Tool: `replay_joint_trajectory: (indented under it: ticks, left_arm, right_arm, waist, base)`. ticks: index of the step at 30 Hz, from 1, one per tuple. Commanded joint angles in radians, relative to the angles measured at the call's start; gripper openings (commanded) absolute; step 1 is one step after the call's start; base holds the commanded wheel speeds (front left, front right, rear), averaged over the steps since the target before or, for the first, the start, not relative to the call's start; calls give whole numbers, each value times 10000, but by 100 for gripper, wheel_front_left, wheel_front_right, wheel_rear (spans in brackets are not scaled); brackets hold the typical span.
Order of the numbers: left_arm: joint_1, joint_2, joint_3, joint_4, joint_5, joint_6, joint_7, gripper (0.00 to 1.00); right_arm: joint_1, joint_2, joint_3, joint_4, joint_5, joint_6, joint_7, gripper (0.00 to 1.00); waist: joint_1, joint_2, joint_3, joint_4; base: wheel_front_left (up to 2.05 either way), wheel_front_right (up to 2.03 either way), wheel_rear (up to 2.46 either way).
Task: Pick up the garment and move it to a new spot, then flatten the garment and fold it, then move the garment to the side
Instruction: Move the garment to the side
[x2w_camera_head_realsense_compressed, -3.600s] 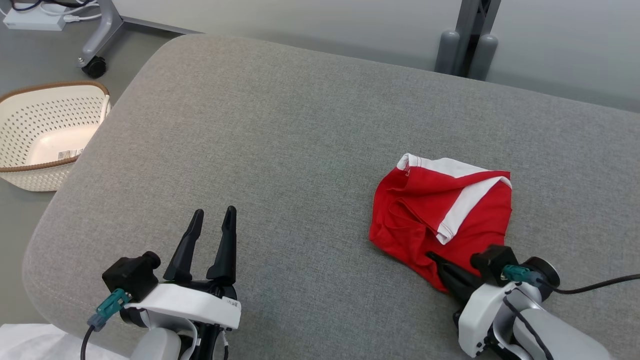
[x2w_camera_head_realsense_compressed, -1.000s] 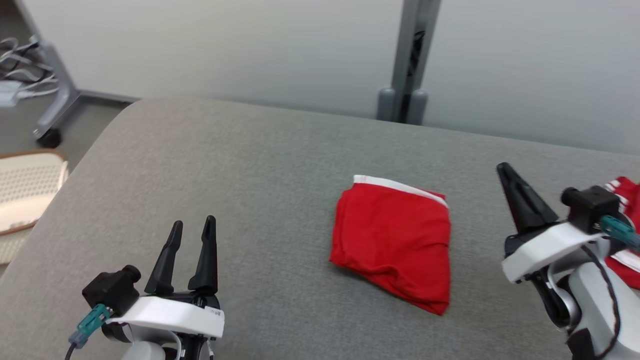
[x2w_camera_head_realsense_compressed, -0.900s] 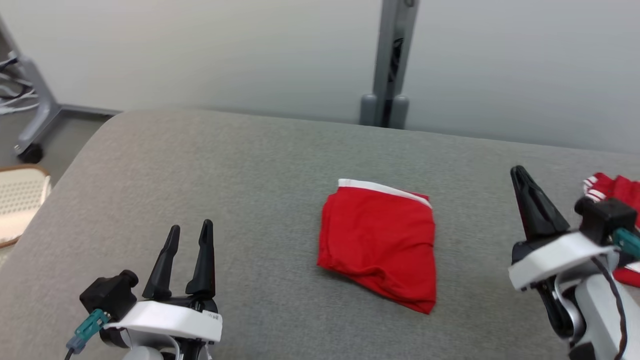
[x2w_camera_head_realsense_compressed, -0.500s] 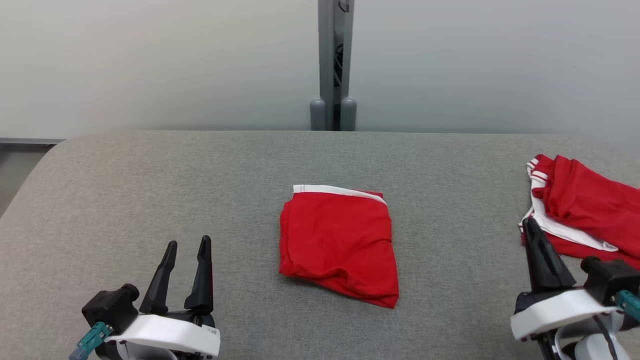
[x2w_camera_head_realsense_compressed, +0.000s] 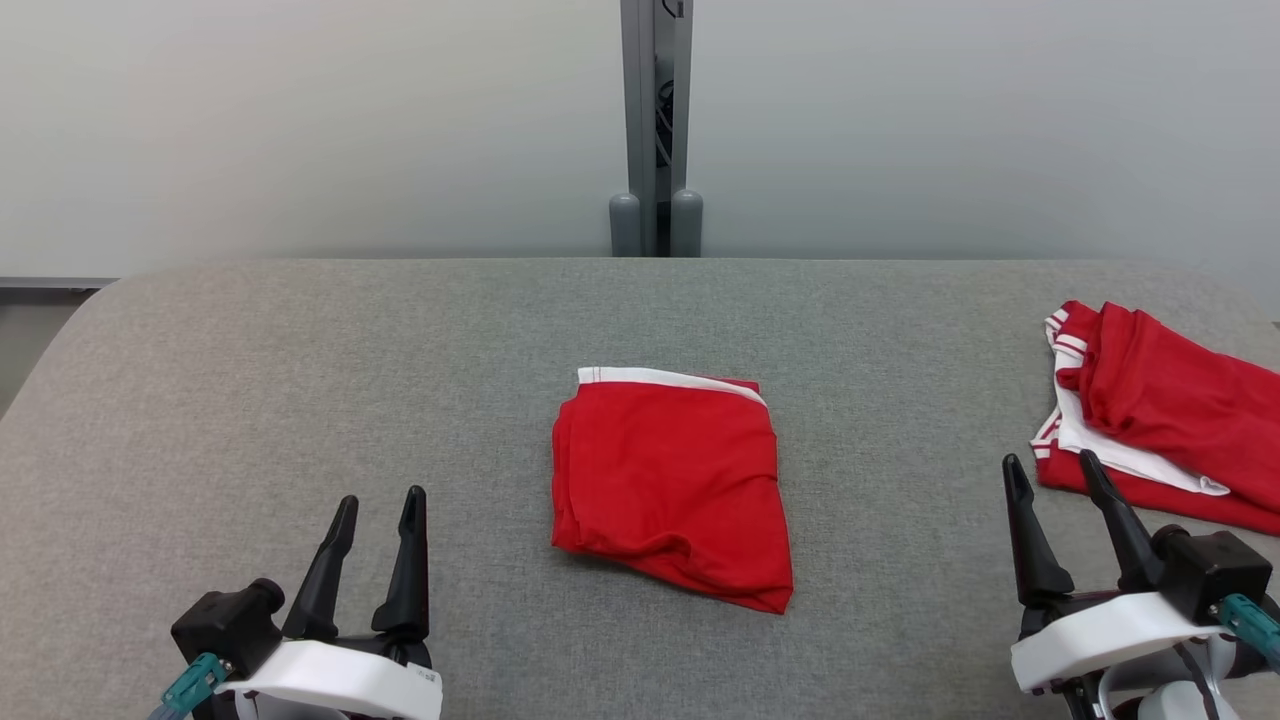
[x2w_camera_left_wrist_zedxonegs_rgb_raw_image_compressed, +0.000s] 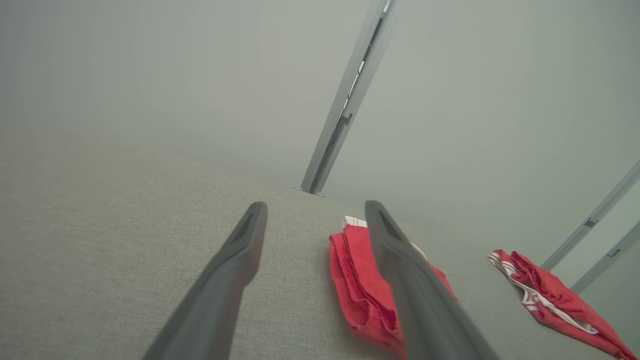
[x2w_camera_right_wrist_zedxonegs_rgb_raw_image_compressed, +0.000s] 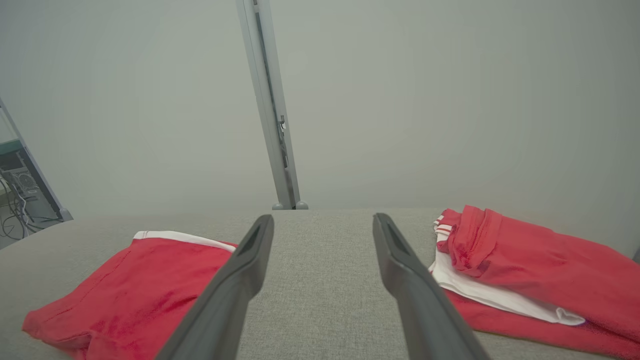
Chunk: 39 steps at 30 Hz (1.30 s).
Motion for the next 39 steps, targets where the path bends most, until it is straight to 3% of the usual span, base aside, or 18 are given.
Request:
replay_joint_trajectory:
  ticks: [1,7,12,20,24,29,39]
  left_arm:
    - [-99,44,-13,-10,49,-42,-27,100]
    - [-140,45,-112,-29,-14,-56,-27,100]
    - [-280,45,-262,-10,54,-91,-27,100]
    - [-640,49,-531,167,9,-106,-27,100]
    - [-864,36,-698,215,-56,-119,-27,100]
    - [-1069,44,-930,189,-95,-131,-27,100]
    - [-1328,41,-1276,74,-162,-124,-27,100]
  right_arm:
    - [32,11,13,63,-44,5,-6,100]
    - [78,-48,411,533,591,6,-6,100]
    - [-686,-453,1528,1280,3116,5,529,100]
    - [-1817,-920,2302,2103,6616,6,3590,100]
    - [-2332,-1015,2443,2439,7738,6,4620,100]
    - [-2947,-1009,2648,2878,8465,6,5116,100]
    - [-3929,-928,3315,3875,8831,6,5427,100]
  waist:
    - [0,0,5,47]
    - [0,0,72,291]
    - [0,0,456,685]
    - [0,0,1254,1303]
    - [0,0,1547,1602]
    - [0,0,1894,1975]
    - [0,0,2436,2455]
  base:
    - [0,0,0]
    - [0,0,0]
    - [0,0,0]
    - [0,0,0]
    - [0,0,0]
    - [0,0,0]
    - [0,0,0]
